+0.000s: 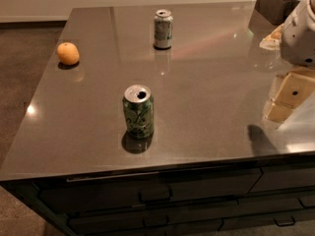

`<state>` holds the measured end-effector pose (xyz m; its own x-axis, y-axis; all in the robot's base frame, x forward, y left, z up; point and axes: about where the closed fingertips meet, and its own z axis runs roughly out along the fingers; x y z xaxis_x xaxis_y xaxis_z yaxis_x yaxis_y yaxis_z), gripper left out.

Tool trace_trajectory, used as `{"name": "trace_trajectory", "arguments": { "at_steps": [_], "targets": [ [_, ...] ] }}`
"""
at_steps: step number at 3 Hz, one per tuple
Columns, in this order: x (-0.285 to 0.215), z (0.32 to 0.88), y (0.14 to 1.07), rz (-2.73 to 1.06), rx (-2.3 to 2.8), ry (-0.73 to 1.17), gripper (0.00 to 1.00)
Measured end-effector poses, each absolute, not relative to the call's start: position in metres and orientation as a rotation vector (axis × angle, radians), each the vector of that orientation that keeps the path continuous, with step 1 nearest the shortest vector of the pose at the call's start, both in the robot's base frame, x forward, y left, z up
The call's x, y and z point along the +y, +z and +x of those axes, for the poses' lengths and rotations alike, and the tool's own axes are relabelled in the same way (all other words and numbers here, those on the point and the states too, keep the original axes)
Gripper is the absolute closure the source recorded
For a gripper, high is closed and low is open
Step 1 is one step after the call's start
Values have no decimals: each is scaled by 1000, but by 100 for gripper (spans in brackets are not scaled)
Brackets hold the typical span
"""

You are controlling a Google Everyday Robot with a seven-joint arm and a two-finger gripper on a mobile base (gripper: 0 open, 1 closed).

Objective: Move green can near orange

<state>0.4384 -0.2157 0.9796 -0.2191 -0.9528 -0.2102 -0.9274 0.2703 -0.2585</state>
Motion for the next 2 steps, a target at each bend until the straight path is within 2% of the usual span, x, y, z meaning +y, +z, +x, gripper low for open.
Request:
{"name": "trace_trajectory", "arguments": {
  "at_steps": [1, 2],
  "targets": [
    [-213, 439, 980, -1716, 2213, -106, 0],
    [-189, 448, 972, -1733, 2173, -49, 0]
  ]
}}
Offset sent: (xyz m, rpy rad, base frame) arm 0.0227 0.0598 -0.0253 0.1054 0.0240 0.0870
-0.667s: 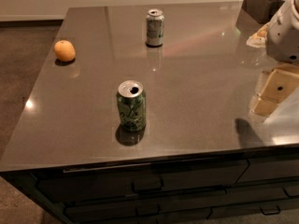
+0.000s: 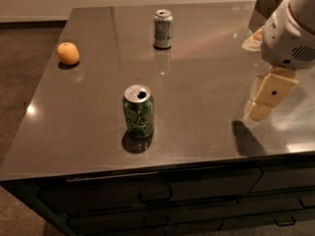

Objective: Move green can near orange

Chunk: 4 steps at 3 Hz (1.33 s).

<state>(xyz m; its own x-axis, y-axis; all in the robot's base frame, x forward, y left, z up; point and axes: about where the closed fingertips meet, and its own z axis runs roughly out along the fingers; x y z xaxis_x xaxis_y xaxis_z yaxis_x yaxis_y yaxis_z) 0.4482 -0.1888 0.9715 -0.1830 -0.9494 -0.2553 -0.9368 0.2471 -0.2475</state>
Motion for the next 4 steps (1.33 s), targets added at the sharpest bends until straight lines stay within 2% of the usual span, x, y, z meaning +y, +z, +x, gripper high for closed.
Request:
{"name": "trace_trajectory", "arguments": {
  "at_steps": [2, 4],
  "targets": [
    [-134, 460, 933, -1804, 2052, 159, 0],
    [-52, 464, 924, -1851, 1766, 436, 0]
  ]
}}
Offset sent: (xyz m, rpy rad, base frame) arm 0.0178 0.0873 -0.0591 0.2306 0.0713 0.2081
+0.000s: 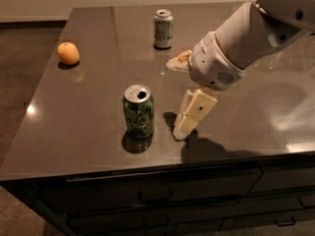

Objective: Move green can near orange

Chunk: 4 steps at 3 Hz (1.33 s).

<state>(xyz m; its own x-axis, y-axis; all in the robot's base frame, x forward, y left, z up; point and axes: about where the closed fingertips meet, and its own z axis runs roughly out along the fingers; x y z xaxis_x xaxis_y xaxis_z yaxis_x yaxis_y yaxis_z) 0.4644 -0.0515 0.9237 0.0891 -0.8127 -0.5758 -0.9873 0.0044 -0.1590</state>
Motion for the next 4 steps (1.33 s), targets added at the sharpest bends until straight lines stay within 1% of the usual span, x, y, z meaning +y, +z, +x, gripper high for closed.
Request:
{"name": "trace_trajectory", "arguments": {
  "at_steps": [1, 2, 4],
  "targets": [
    [-25, 467, 913, -1906, 1713, 524, 0],
    [-15, 470, 910, -1923, 1689, 563, 18],
    [6, 463, 919, -1950, 1627, 615, 65]
  ]
}}
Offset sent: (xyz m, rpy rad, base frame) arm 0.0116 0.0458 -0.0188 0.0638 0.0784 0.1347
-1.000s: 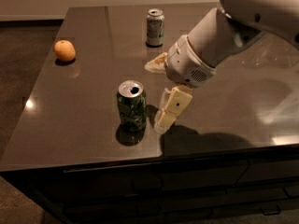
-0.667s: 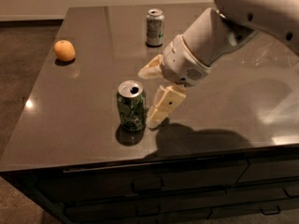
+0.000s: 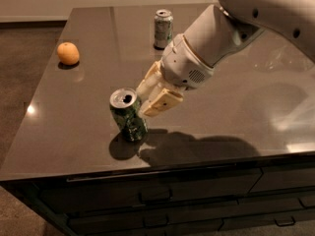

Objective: Move green can near orange

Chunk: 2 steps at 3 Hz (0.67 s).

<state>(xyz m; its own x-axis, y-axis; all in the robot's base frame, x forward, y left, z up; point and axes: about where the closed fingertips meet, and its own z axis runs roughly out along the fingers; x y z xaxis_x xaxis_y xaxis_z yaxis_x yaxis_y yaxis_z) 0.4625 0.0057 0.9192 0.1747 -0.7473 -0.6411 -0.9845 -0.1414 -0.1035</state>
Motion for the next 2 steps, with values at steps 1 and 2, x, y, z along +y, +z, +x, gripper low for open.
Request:
{"name": "trace_trajectory", "arguments": {
  "at_steps": [1, 2],
  "targets": [
    [16, 464, 923, -1958, 1610, 627, 89],
    [14, 475, 926, -1928, 1639, 608, 100]
  ]
}}
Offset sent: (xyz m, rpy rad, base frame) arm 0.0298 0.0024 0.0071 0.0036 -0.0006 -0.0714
